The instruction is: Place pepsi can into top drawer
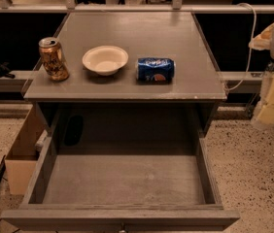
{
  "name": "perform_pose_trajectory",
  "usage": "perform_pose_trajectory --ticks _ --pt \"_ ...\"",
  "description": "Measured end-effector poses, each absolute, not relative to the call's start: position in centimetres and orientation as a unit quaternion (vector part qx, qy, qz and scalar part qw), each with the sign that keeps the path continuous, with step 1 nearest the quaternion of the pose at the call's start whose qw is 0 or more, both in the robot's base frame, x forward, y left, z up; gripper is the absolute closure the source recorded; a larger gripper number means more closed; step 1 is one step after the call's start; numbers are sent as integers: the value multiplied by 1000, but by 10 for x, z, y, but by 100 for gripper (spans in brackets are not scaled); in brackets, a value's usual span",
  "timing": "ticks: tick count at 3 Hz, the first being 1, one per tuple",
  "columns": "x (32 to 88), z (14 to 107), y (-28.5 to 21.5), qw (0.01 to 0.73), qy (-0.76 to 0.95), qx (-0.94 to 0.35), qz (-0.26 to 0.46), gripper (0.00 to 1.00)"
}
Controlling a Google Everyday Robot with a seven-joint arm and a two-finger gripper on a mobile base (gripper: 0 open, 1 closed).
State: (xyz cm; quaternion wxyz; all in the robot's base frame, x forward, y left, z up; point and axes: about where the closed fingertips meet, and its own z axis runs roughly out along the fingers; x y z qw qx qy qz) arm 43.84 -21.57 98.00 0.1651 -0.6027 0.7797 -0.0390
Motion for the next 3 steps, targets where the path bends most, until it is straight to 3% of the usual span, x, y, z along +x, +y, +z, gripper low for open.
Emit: perform_pose_trajectory --ticks 2,3 --pt "442 989 -215 191 771 -607 -34 0" --pt "460 999 -201 245 730 -638 -2 0"
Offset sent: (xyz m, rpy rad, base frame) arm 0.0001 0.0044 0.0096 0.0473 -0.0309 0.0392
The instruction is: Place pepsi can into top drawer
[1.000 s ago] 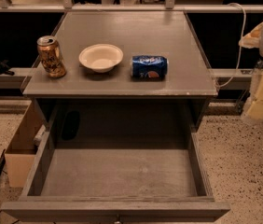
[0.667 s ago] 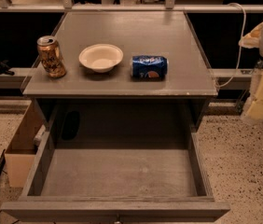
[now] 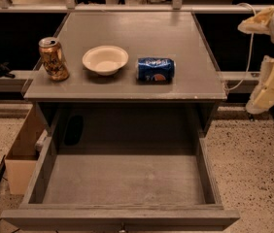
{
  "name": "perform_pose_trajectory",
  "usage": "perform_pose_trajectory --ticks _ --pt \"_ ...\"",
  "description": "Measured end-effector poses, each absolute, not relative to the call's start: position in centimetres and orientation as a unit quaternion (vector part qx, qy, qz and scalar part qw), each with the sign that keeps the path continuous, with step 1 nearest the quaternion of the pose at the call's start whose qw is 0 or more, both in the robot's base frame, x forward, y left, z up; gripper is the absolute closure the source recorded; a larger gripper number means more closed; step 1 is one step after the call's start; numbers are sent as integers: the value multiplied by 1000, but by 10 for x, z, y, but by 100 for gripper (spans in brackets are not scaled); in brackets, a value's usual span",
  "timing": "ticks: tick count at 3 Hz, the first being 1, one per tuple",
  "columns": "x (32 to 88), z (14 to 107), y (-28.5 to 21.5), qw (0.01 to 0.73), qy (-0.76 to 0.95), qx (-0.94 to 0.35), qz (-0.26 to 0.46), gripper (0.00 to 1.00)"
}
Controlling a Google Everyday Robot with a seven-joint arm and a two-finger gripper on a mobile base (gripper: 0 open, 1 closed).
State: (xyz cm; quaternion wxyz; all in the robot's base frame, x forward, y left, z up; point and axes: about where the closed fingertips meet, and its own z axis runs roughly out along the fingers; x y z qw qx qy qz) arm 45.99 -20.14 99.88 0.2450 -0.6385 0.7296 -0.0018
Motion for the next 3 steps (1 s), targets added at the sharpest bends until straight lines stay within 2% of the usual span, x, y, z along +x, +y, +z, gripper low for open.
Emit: perform_pose_trajectory --ticks 1,3 --pt "507 999 -158 313 657 -680 92 0" --pt "568 983 -99 319 609 -710 151 0"
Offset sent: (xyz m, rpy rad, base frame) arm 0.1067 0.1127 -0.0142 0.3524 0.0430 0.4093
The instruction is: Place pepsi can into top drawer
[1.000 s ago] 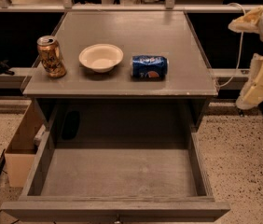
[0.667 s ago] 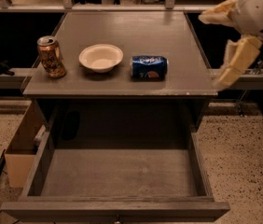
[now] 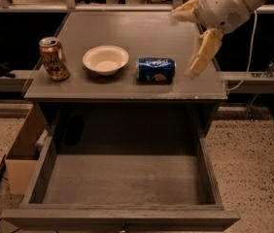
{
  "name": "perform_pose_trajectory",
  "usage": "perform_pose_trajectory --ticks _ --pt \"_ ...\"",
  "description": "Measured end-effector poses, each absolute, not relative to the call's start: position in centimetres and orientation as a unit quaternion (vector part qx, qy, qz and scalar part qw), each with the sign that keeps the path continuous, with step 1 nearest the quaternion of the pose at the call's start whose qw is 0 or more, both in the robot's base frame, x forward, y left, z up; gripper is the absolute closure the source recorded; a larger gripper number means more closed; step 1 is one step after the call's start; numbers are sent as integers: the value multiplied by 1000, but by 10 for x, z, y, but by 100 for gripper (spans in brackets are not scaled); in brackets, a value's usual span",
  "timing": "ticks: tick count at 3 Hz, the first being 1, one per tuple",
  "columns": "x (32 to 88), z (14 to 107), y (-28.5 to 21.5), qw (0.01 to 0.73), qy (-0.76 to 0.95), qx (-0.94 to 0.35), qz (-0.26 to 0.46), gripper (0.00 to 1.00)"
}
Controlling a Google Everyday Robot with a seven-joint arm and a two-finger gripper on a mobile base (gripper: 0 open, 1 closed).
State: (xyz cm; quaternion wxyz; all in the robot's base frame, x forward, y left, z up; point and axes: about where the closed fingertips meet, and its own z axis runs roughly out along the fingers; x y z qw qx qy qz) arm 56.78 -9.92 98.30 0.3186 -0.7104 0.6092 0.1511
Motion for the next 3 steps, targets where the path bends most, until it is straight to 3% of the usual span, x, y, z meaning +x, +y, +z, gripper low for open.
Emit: perform_pose_trajectory --ticks 2,3 --pt "594 976 -89 304 617 -713 137 0" --pt "605 968 -97 340 646 -671 131 0"
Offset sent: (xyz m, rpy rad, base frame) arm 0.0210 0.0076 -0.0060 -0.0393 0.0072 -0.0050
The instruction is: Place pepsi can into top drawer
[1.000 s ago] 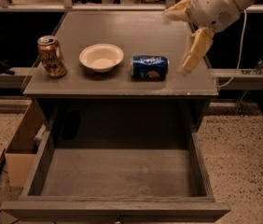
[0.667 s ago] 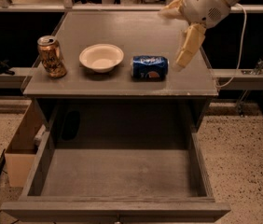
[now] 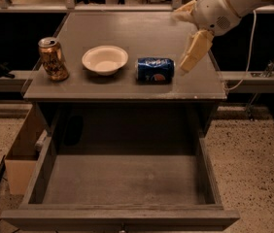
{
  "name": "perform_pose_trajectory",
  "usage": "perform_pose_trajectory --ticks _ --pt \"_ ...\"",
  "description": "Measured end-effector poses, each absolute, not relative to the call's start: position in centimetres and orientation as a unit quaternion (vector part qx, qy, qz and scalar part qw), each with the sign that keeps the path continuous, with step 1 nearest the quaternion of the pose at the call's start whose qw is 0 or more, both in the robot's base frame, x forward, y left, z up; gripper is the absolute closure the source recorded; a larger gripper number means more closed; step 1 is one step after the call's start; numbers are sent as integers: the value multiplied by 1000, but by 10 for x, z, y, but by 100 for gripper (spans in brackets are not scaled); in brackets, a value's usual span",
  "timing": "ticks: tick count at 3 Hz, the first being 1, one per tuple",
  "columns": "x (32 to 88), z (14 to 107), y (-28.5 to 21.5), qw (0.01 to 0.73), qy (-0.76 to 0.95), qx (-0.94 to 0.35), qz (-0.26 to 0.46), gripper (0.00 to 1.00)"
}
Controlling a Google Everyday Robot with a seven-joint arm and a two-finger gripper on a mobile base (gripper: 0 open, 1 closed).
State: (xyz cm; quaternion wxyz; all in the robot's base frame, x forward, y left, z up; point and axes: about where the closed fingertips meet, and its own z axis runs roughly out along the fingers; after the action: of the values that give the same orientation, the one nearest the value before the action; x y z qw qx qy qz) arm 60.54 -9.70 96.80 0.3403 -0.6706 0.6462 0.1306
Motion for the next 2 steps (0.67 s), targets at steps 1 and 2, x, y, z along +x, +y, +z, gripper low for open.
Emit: perform_pose_trajectory --ticks 1,2 --pt "628 953 -101 383 665 -628 126 0" --pt "646 945 -100 395 667 -619 127 0"
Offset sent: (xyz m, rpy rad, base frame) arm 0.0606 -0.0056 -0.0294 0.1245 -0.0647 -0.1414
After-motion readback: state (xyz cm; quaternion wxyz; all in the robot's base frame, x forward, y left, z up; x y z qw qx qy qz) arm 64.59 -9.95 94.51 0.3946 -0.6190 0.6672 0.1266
